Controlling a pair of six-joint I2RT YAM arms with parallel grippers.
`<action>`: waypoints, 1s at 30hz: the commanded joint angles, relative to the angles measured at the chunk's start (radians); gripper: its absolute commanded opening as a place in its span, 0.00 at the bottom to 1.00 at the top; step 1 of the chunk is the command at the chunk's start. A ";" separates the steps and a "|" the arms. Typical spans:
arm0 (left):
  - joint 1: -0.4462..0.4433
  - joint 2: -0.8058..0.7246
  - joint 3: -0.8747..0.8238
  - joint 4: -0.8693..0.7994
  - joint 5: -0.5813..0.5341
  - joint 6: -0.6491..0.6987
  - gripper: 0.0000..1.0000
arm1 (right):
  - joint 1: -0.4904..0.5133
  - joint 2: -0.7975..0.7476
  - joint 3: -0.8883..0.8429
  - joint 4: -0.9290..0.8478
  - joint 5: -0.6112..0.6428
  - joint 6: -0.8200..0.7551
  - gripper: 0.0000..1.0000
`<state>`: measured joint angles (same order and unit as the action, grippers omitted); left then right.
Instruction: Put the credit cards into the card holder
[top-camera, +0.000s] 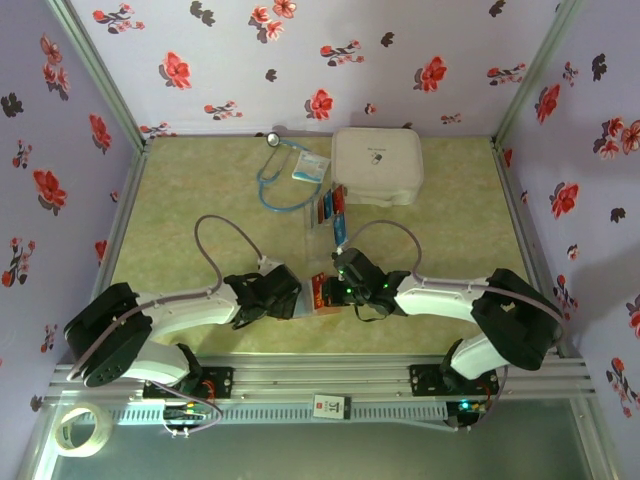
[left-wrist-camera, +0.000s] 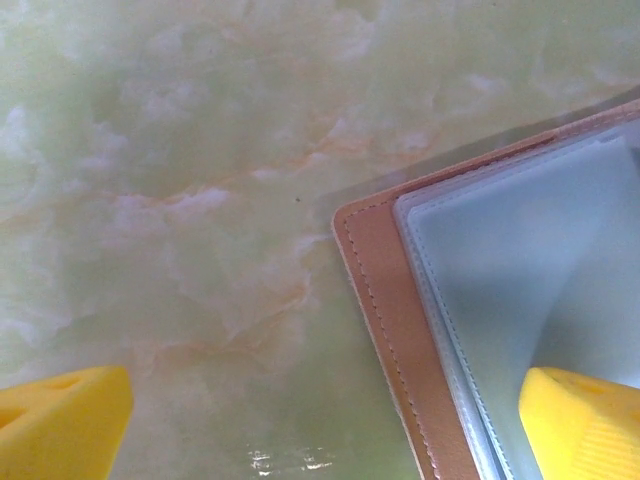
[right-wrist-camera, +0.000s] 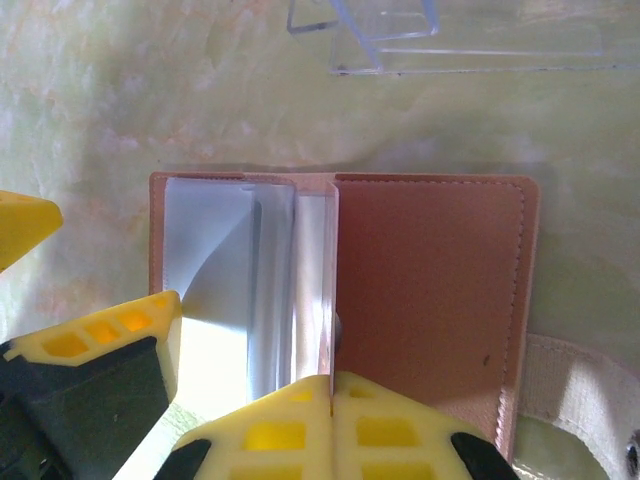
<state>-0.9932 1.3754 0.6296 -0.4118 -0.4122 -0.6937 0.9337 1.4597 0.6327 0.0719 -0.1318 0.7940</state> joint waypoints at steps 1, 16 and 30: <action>-0.005 0.022 0.010 -0.094 -0.060 -0.033 1.00 | -0.007 -0.040 0.005 -0.008 0.001 0.011 0.00; -0.003 0.011 0.008 -0.119 -0.082 -0.061 1.00 | -0.009 0.018 -0.041 0.250 -0.104 0.023 0.00; -0.003 0.007 -0.009 -0.118 -0.084 -0.073 1.00 | -0.011 0.066 -0.089 0.372 -0.097 0.041 0.00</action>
<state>-0.9932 1.3754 0.6369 -0.4690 -0.4644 -0.7536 0.9272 1.5059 0.5610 0.3828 -0.2184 0.8165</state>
